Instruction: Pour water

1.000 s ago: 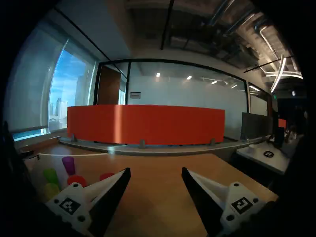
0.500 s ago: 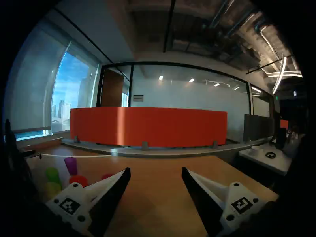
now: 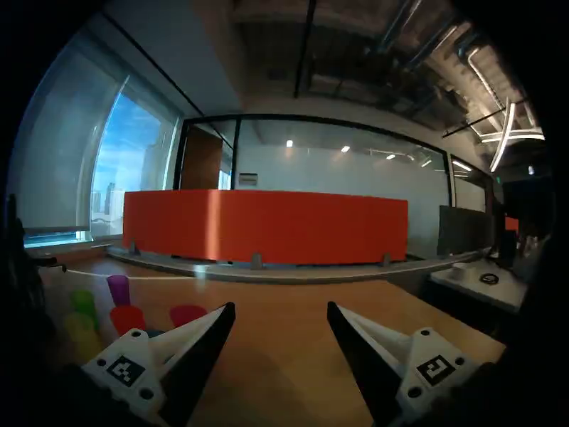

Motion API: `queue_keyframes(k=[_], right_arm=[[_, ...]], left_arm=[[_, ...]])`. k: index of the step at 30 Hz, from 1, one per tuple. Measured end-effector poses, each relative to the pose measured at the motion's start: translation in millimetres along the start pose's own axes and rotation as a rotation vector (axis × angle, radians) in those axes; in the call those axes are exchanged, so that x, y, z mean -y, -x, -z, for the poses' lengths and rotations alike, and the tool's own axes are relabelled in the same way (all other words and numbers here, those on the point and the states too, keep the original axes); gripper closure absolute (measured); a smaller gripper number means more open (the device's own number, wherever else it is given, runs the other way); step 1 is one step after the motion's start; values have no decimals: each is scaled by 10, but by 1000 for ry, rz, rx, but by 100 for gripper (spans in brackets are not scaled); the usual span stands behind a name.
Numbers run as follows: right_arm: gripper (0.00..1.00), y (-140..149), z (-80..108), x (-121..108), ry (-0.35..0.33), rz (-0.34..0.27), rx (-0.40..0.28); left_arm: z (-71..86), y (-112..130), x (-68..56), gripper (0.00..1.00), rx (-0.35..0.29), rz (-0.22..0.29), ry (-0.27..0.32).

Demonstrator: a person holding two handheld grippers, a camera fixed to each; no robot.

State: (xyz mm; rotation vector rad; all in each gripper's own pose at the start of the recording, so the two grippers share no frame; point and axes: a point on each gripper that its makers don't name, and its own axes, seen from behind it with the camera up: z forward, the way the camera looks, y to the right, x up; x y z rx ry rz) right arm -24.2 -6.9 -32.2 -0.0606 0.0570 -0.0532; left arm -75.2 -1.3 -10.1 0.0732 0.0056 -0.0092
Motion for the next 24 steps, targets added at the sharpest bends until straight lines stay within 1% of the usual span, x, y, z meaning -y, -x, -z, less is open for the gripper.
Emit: queue_keyframes(k=[8,12,18,24], right_arm=[[0,148,-159,101,-19,-11,-21],[0,193,-202,78,-3,-16,-30],[0,213,-228,54,6,9,-32],[0,247,-226,-15,19,12,-20]], left_arm=[[-1,-2,2,0,0,0,0],[-5,-1,0,0,0,0,0],[-8,0,-2,0,0,0,0],[-8,1,2,0,0,0,0]])
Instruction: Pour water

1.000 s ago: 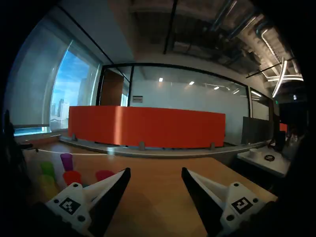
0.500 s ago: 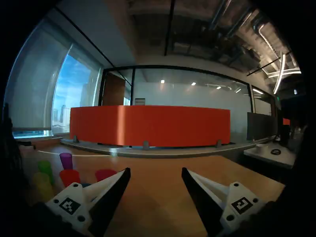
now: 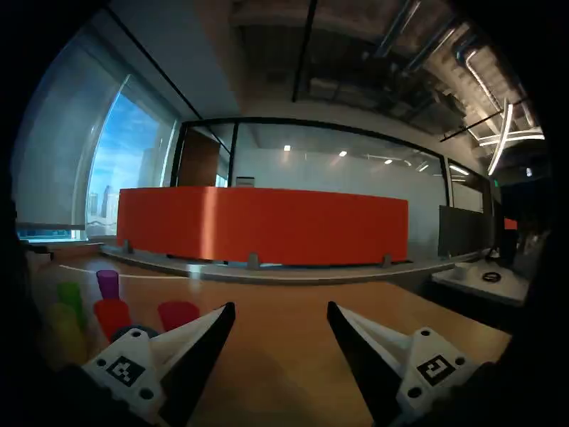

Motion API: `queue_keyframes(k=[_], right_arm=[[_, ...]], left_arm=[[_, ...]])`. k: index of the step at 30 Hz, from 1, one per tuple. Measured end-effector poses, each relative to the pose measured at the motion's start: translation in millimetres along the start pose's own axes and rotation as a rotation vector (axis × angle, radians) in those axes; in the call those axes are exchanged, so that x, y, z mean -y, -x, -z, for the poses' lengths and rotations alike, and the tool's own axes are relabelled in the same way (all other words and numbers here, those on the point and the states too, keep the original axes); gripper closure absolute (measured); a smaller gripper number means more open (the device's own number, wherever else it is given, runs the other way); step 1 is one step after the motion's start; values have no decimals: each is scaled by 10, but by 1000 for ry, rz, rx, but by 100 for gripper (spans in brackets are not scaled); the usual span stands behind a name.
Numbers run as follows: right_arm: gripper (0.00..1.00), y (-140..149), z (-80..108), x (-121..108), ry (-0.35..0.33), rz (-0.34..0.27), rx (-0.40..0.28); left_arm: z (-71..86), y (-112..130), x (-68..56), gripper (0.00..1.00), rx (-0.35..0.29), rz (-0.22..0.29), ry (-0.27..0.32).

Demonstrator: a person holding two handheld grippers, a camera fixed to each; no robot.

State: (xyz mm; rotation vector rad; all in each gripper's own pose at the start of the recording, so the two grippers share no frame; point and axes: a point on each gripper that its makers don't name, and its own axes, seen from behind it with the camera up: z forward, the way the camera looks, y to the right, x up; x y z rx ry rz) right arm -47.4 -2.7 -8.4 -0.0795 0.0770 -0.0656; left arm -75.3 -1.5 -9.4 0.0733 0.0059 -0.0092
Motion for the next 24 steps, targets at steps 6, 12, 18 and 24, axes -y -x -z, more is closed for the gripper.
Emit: queue_keyframes(k=[6,12,18,24], right_arm=[[0,54,37,-38,-3,-21,18],[0,-2,17,-69,0,-22,5],[0,-55,-36,-93,9,-15,2],[0,-80,-96,-85,4,-23,0]], left_arm=[[0,2,1,0,0,0,0],[-1,2,-1,1,0,0,0],[2,2,2,0,0,0,0],[-1,0,0,0,0,0,0]])
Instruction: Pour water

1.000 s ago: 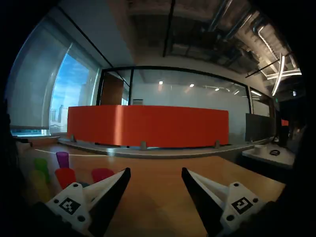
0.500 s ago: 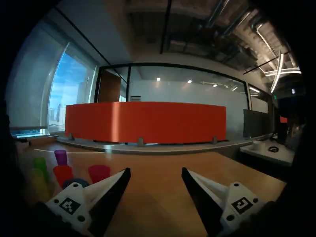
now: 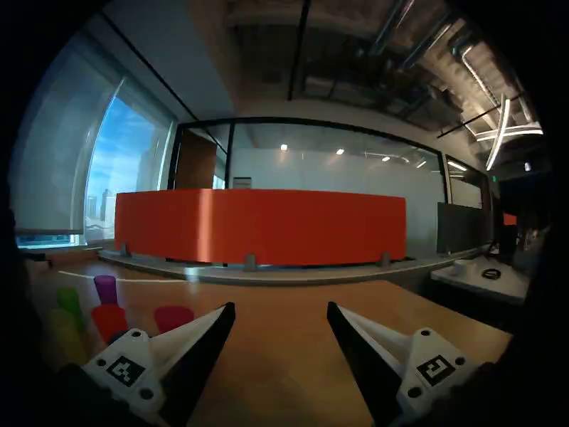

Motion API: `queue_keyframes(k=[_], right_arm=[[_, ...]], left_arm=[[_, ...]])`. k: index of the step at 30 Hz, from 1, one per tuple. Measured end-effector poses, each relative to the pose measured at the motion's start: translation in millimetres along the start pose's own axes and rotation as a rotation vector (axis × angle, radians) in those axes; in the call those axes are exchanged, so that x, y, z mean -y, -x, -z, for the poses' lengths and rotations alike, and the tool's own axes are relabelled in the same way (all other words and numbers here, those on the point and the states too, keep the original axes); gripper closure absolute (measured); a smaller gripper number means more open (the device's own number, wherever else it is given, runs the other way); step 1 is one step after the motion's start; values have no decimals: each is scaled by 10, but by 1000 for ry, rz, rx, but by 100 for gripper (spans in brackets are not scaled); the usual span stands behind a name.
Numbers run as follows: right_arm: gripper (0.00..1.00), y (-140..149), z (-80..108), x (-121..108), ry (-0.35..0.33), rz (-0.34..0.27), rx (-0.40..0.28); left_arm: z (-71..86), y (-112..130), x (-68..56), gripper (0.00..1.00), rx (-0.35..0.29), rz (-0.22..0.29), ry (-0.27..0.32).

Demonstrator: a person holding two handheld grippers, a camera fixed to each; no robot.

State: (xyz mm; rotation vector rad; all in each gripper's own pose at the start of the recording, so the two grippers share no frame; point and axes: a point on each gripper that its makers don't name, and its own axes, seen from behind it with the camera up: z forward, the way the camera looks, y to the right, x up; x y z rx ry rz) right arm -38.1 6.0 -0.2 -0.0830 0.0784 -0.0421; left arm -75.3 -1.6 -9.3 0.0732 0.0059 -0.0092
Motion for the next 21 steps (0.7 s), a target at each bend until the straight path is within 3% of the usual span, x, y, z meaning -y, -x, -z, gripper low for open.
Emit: queue_keyframes(k=[21], right_arm=[[0,289,-66,27,-17,-21,34]], left_arm=[[1,2,-7,0,0,0,0]])
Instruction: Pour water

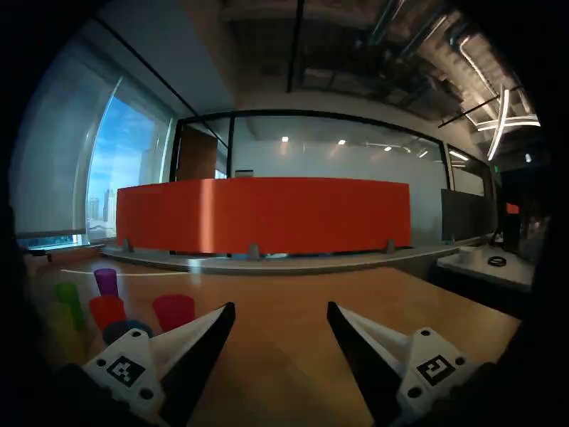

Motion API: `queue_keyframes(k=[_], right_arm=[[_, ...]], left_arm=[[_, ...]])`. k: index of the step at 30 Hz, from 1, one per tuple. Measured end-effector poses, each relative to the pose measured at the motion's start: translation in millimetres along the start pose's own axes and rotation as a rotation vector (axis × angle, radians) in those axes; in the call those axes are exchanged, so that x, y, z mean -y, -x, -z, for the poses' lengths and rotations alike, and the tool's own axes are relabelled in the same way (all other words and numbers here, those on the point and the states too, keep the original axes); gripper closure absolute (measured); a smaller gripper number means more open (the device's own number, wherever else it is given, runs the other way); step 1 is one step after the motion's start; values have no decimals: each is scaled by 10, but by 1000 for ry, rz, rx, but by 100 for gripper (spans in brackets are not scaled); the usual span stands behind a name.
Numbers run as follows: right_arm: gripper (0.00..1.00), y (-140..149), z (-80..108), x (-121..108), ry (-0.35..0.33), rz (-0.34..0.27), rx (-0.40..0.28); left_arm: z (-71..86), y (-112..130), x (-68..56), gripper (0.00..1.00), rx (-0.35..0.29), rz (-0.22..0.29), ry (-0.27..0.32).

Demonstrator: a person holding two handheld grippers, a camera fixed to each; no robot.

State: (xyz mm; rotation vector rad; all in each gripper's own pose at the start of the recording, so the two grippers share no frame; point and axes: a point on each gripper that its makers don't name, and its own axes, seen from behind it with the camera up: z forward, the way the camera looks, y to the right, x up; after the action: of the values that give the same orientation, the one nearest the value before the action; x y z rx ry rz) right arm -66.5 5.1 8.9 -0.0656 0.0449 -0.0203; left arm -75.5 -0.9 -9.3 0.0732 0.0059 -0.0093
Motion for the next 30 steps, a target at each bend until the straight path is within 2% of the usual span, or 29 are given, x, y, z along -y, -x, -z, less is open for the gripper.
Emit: queue_keyframes(k=[30], right_arm=[[0,15,-6,-29,2,5,4]], left_arm=[[3,-2,3,0,0,0,0]])
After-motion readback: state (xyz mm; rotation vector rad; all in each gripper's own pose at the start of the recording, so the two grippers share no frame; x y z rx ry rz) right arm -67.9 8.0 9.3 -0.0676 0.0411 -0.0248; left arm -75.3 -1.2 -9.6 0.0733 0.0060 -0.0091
